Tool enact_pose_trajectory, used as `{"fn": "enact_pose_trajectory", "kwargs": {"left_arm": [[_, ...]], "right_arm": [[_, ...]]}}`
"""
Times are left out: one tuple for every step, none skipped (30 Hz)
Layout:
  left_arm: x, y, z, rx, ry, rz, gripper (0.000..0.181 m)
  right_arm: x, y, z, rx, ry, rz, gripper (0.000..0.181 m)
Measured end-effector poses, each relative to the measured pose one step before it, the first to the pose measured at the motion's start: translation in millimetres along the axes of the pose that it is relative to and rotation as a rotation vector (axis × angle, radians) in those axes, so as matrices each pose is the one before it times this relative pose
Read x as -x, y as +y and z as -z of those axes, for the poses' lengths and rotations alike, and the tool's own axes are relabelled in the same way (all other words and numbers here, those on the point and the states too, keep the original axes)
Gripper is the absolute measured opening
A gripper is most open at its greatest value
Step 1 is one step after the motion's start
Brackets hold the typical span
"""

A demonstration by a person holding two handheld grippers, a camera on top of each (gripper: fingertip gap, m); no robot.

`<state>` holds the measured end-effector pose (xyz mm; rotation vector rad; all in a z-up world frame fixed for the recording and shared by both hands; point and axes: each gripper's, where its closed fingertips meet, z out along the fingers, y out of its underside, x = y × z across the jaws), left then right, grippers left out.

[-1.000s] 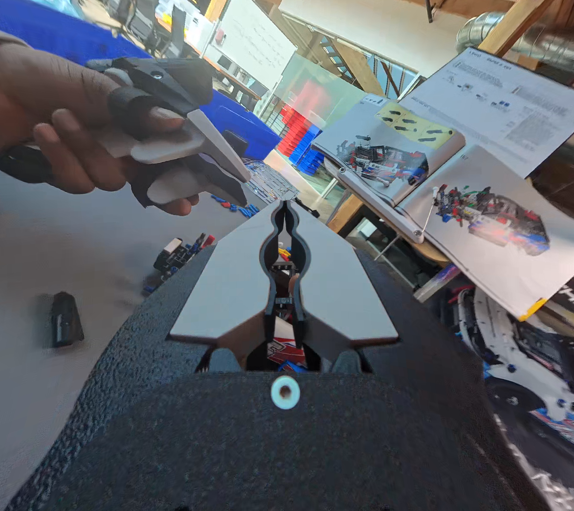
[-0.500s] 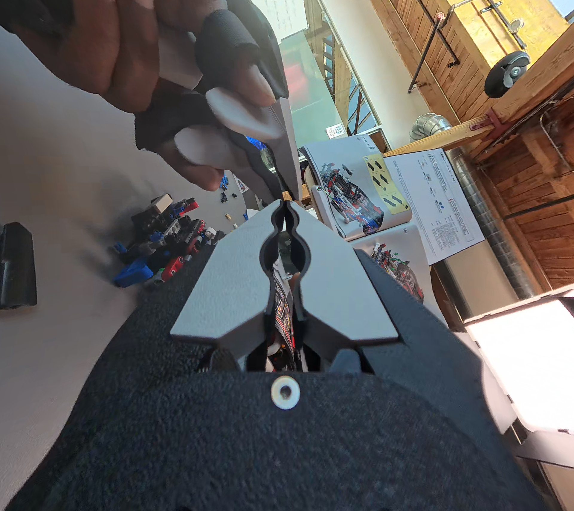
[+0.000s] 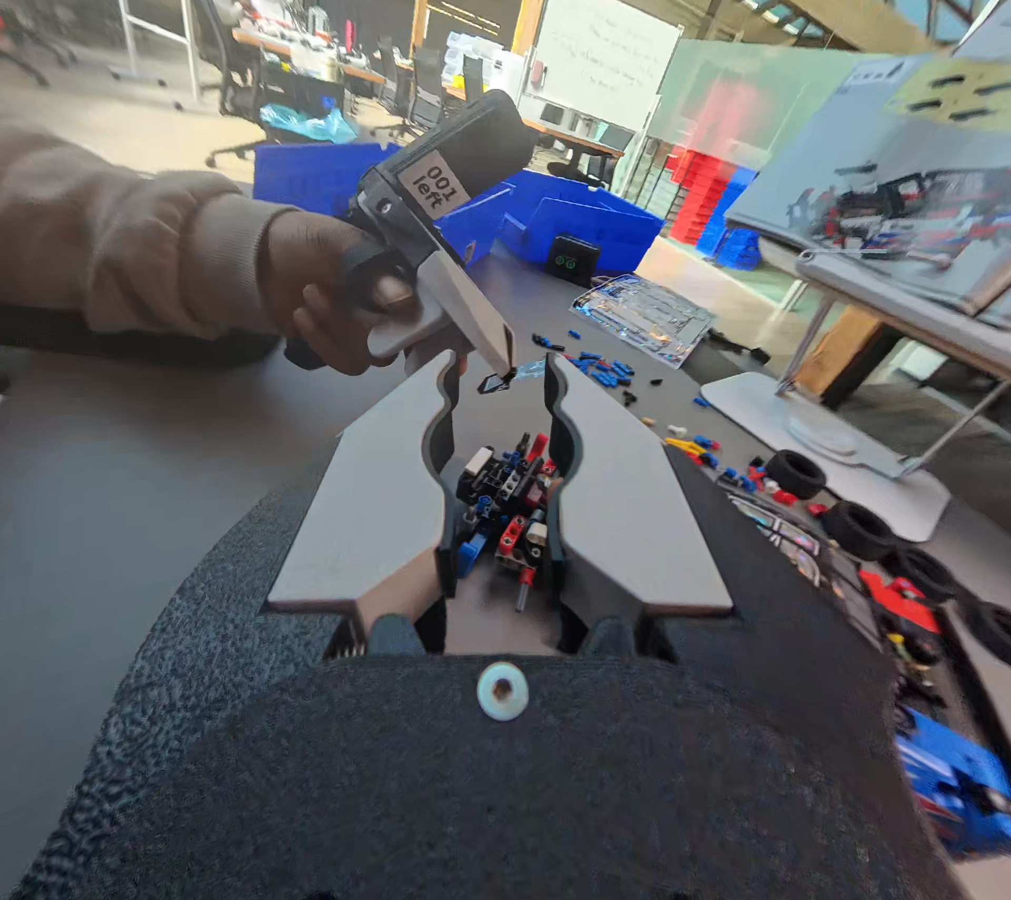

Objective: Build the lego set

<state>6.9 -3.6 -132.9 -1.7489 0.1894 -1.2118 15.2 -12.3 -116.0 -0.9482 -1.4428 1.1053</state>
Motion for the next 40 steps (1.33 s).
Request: {"fn": "enact_pose_trajectory", "kwargs": {"left_arm": [[-2.16,10.02,-0.45,0.0815,0.009,-0.0486,0.0],[-1.84,9.1,-0.97,0.0692,0.0013,-0.0454,0.0],[-2.34,6.09,-1.21,0.045,-0.003,-0.0487,0.0],[-4.0,4.98,-1.72,0.0378,0.005,-0.0378,0.0],[-4.6,3.5,-1.73,0.0299,0.0115,-0.0205,0.0],[-3.16,2.19,-1.46,0.0194,0.0053,-0.0146,0.0],[-1.67,3.0,-1.39,0.0211,0.0008,-0.0139,0.0],[-0.98,3.99,-1.14,0.0236,0.0008,-0.0116,0.0],[-0.42,3.0,-0.95,0.0155,0.0012,-0.0062,0.0],[-0.63,2.15,-0.91,0.01,0.0046,-0.0013,0.0],[-0.31,1.65,-0.87,0.0075,0.0044,0.0007,0.0],[-0.06,1.23,-0.85,0.0062,0.001,-0.0014,0.0],[0.01,0.93,-0.58,0.0051,0.0,-0.0031,0.0],[-0.35,0.51,-0.46,0.0015,0.0022,-0.0004,0.0],[0.07,0.53,-0.29,0.0017,0.0009,0.001,0.0],[0.16,0.39,-0.43,0.0004,0.0003,-0.0006,0.0],[-0.25,0.27,-0.41,-0.0005,0.0027,0.001,0.0],[-0.55,-0.01,-0.57,-0.0015,0.0042,0.0019,0.0],[-0.41,-0.03,-0.51,-0.0008,0.0023,0.0009,0.0],[-0.02,-0.04,-0.27,0.0002,-0.0014,-0.0015,0.0],[-0.13,-0.19,-0.01,-0.0009,-0.0005,-0.0013,0.0],[-0.16,-0.56,0.13,-0.0033,0.0006,0.0008,0.0],[0.28,-0.62,0.44,-0.0037,-0.0023,0.0007,0.0],[0.69,-0.65,0.59,-0.0037,-0.0049,-0.0008,0.0],[1.02,-1.41,0.78,-0.0079,-0.0074,-0.0008,0.0],[0.42,-2.21,0.89,-0.0126,-0.0044,0.0001,0.0],[0.59,-2.03,1.06,-0.0112,-0.0059,0.0016,0.0],[1.32,-1.94,1.2,-0.0104,-0.0106,0.0014,0.0],[0.46,-2.1,1.54,-0.0102,-0.0055,-0.0012,0.004],[-0.34,-2.46,2.13,-0.0087,-0.0013,-0.0011,0.01],[0.84,-2.05,2.77,-0.0033,-0.0107,-0.0079,0.019],[2.58,-1.79,3.7,-0.0007,-0.0235,-0.0221,0.026],[2.46,-1.12,3.94,0.0016,-0.0238,-0.0313,0.03],[1.93,0.98,3.22,0.0117,-0.0208,-0.0328,0.033],[2.05,5.25,1.58,0.0309,-0.0222,-0.0304,0.035],[1.85,10.45,-0.71,0.0534,-0.0228,-0.0327,0.037],[1.66,12.91,-3.19,0.058,-0.0244,-0.0333,0.038],[0.37,12.49,-5.09,0.0473,-0.0189,-0.0294,0.038],[-0.74,10.74,-5.93,0.036,-0.0106,-0.0228,0.038],[-1.75,8.4,-5.76,0.0274,-0.0034,-0.02,0.038]], "right_arm": [[-2.73,1.47,2.57,0.0069,-0.0465,-0.0945,0.026],[-0.19,4.94,1.71,0.025,-0.0517,-0.0795,0.023],[3.63,7.55,1.02,0.0377,-0.0654,-0.0668,0.02],[5.99,7.85,0.48,0.0357,-0.0692,-0.0546,0.02],[4.48,5.63,0.13,0.0199,-0.047,-0.0388,0.019],[3.89,4.08,0.04,0.0122,-0.035,-0.0204,0.016],[2.48,2.78,-0.12,0.0106,-0.0217,-0.0086,0.013],[0.14,1.42,-0.23,0.0052,-0.0046,-0.0041,0.011],[1.03,1.37,-0.29,0.0072,-0.0107,-0.0028,0.01],[0.7,1.54,-0.46,0.0099,-0.0083,-0.0041,0.01],[-0.52,1.82,-0.58,0.0099,-0.0005,-0.0016,0.01],[0.24,1.54,-0.48,0.0063,-0.0042,-0.0009,0.01],[0.94,1.09,-0.41,0.0028,-0.0087,-0.0046,0.009],[0.6,0.77,-0.23,0.0025,-0.0059,-0.0052,0.008],[0.0,0.3,0.0,-0.0003,-0.0022,-0.0022,0.007],[-0.1,0.32,-0.05,0.002,-0.0003,0.0005,0.006],[-0.31,0.31,0.02,0.0018,0.0012,0.0011,0.005],[-0.04,0.23,-0.04,0.0016,0.0009,0.0025,0.004],[0.13,-0.14,0.05,-0.001,0.0005,0.0031,0.002],[0.18,0.03,0.02,0.0004,0.0004,0.0031,0.0],[-0.09,0.31,0.16,0.0024,0.0024,0.003,0.0],[0.24,0.23,0.09,0.0014,-0.0007,0.0011,0.0],[0.29,-0.36,0.26,-0.002,-0.0033,-0.0041,0.0],[0.16,-1.24,0.54,-0.0073,-0.0037,-0.0076,0.0],[-0.19,-1.73,0.76,-0.0101,-0.0033,-0.0099,0.0],[-0.52,-1.79,0.55,-0.0099,-0.0006,-0.0107,0.0],[-0.28,-1.94,0.52,-0.0113,-0.0012,-0.0091,0.0],[0.16,-2.16,0.29,-0.0116,-0.0033,-0.0109,0.0],[-0.21,-1.79,0.19,-0.0087,-0.0006,-0.015,0.0],[-0.88,-0.76,-0.13,-0.0025,0.0028,-0.0185,0.0],[-0.96,-1.37,0.2,-0.0081,0.0029,-0.0237,0.0],[-1.64,-2.68,0.76,-0.0153,0.0048,-0.0388,0.0],[-1.42,-2.92,1.05,-0.0169,0.0017,-0.0531,0.0],[-1.48,-2.72,1.41,-0.0152,0.0024,-0.0679,0.0],[-1.47,-1.62,1.33,-0.0108,0.0043,-0.0809,0.0],[-0.25,-0.15,1.43,-0.0057,-0.0017,-0.0828,0.0],[1.92,1.54,1.48,-0.0037,-0.011,-0.068,0.0],[0.53,2.87,1.41,-0.0052,0.0029,-0.053,0.0],[-1.4,4.47,1.29,-0.0003,0.0158,-0.0468,0.0],[-1.74,5.37,1.04,-0.0006,0.0154,-0.0531,0.0]]}}
